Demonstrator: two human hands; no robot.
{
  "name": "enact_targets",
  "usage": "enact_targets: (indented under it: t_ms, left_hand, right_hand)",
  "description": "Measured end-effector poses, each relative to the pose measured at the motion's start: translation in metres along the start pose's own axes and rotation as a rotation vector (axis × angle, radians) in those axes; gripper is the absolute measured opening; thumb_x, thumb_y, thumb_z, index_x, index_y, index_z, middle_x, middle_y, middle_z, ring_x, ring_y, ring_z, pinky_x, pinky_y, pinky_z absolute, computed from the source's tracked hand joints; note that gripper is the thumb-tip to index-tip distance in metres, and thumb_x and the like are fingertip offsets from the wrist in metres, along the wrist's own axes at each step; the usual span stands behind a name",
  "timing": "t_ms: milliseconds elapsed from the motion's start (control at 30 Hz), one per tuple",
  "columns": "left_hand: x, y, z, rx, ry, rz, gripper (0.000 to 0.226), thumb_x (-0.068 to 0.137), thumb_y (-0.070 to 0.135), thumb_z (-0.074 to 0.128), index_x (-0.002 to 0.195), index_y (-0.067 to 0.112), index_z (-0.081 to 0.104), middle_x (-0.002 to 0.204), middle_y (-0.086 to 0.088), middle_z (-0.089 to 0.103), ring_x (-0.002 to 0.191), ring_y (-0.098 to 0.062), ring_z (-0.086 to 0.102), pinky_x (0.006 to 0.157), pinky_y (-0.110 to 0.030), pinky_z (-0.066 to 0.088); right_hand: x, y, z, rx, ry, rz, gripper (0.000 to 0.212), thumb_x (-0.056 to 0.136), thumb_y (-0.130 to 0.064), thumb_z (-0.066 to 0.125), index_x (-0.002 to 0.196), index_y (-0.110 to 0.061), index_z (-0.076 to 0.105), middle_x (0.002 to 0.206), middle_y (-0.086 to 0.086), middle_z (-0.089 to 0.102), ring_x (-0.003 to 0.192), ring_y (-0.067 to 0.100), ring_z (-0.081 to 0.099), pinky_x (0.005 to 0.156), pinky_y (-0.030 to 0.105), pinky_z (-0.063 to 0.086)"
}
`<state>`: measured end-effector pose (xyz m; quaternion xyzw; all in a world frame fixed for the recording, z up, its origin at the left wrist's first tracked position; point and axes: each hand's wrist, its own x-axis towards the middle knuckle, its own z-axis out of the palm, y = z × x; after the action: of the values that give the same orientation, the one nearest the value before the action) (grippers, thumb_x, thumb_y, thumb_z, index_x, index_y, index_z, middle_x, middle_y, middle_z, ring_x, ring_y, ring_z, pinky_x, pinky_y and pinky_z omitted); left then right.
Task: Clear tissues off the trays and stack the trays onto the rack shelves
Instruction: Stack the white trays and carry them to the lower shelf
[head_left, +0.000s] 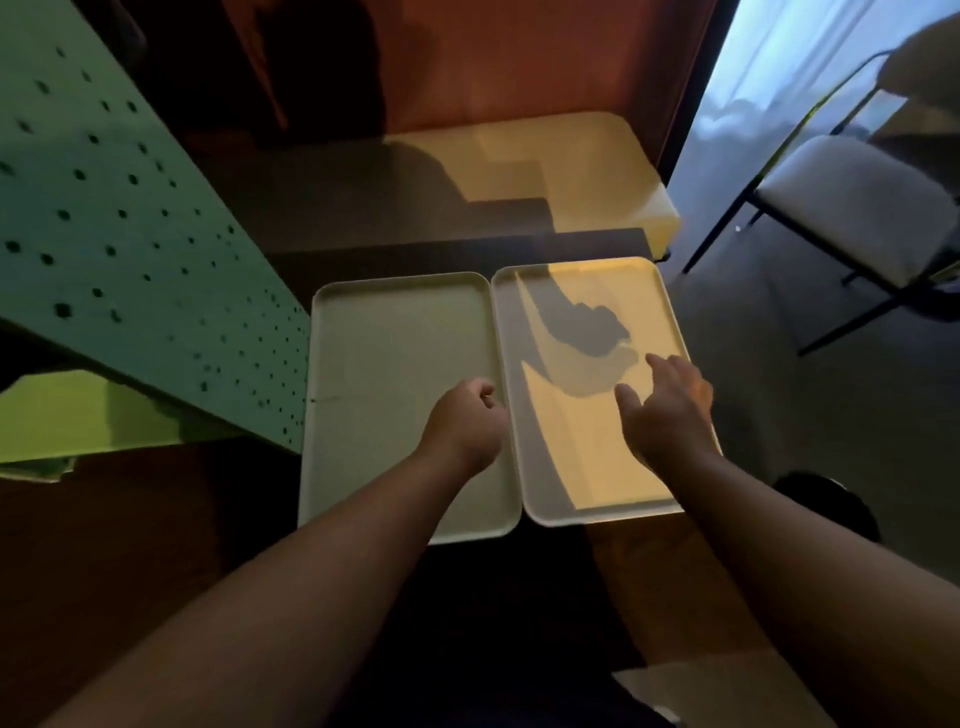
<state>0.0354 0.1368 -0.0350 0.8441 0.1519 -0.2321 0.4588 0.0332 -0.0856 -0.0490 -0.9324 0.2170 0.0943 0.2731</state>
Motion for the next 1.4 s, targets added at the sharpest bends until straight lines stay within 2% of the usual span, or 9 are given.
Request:
enact_targets:
  t_ms: [133,233,433,567,733,967,1133,1267,1400]
  left_hand:
    - [0.007,-0.007,0.024,0.089,-0.012,-0.058,0.048,0.087,0.022,0.051,0.133,0.009,0.057,0.119,-0.012,0.069,0.104,-0.029,0.067,0.093,-0.042,0.053]
    - [0.01,-0.009,0.034,0.124,-0.033,-0.086,0.043,0.088,0.03,0.055,0.126,0.01,0.061,0.113,-0.011,0.071,0.1,-0.027,0.069,0.092,-0.041,0.054]
    - [0.011,-0.01,0.042,0.125,-0.08,-0.106,0.047,0.088,0.042,0.061,0.122,0.01,0.064,0.111,-0.007,0.072,0.101,-0.023,0.069,0.096,-0.039,0.052]
    - [0.013,-0.014,0.042,0.074,-0.12,-0.139,0.06,0.076,0.051,0.061,0.119,0.009,0.066,0.102,-0.008,0.074,0.096,-0.025,0.071,0.092,-0.044,0.056]
    - [0.016,-0.013,0.042,0.078,-0.136,-0.16,0.022,0.09,0.028,0.064,0.103,0.01,0.065,0.077,-0.002,0.064,0.066,-0.018,0.062,0.066,-0.028,0.052]
    - [0.019,-0.021,0.021,-0.024,-0.082,-0.11,0.043,0.088,0.05,0.06,0.114,0.015,0.062,0.106,-0.002,0.069,0.088,-0.02,0.069,0.071,-0.032,0.052]
    - [0.007,-0.044,-0.009,0.049,0.211,-0.039,0.025,0.097,0.028,0.055,0.102,0.008,0.068,0.094,-0.005,0.07,0.084,-0.023,0.064,0.073,-0.032,0.05]
    - [-0.004,-0.085,-0.044,0.053,0.393,-0.141,0.024,0.098,0.022,0.045,0.089,0.009,0.063,0.087,-0.008,0.066,0.08,-0.029,0.062,0.071,-0.038,0.05]
    - [-0.017,-0.122,-0.073,0.06,0.473,-0.197,0.024,0.098,0.019,0.046,0.089,0.009,0.066,0.086,-0.008,0.067,0.079,-0.029,0.061,0.072,-0.039,0.05]
  right_hand:
    - [0.017,0.052,-0.008,-0.045,0.01,0.176,0.059,0.096,-0.036,0.06,0.149,-0.019,0.043,0.144,0.007,0.045,0.129,0.031,0.04,0.097,0.05,0.048]
    - [0.029,0.074,-0.011,-0.035,-0.048,0.264,0.046,0.096,-0.026,0.059,0.14,-0.024,0.048,0.12,0.005,0.051,0.109,0.028,0.043,0.077,0.042,0.045]
    - [0.047,0.084,-0.015,0.036,-0.051,0.314,0.054,0.096,-0.033,0.064,0.145,-0.022,0.045,0.126,0.011,0.058,0.111,0.03,0.057,0.083,0.048,0.059]
    - [0.061,0.088,-0.02,0.033,-0.159,0.451,0.041,0.097,-0.042,0.064,0.122,-0.01,0.064,0.104,0.011,0.068,0.088,0.025,0.07,0.075,0.044,0.063]
    - [0.065,0.087,-0.03,0.185,-0.111,0.478,0.036,0.099,-0.04,0.057,0.11,-0.005,0.062,0.101,0.017,0.069,0.087,0.032,0.071,0.079,0.048,0.062]
    - [0.039,0.052,-0.062,0.502,-0.034,0.282,0.025,0.106,-0.041,0.047,0.117,-0.019,0.049,0.101,0.005,0.056,0.09,0.023,0.061,0.077,0.044,0.057]
    - [0.019,0.009,-0.013,0.581,-0.111,0.315,0.026,0.105,-0.035,0.049,0.11,-0.012,0.057,0.099,0.01,0.063,0.089,0.025,0.061,0.081,0.048,0.053]
    - [-0.011,-0.018,0.044,0.576,-0.212,0.345,0.014,0.105,-0.025,0.049,0.113,-0.015,0.052,0.097,0.002,0.056,0.094,0.022,0.056,0.079,0.038,0.044]
    - [-0.039,-0.042,0.084,0.572,-0.24,0.336,0.011,0.106,-0.025,0.047,0.115,-0.02,0.05,0.1,0.0,0.058,0.085,0.015,0.057,0.064,0.031,0.045]
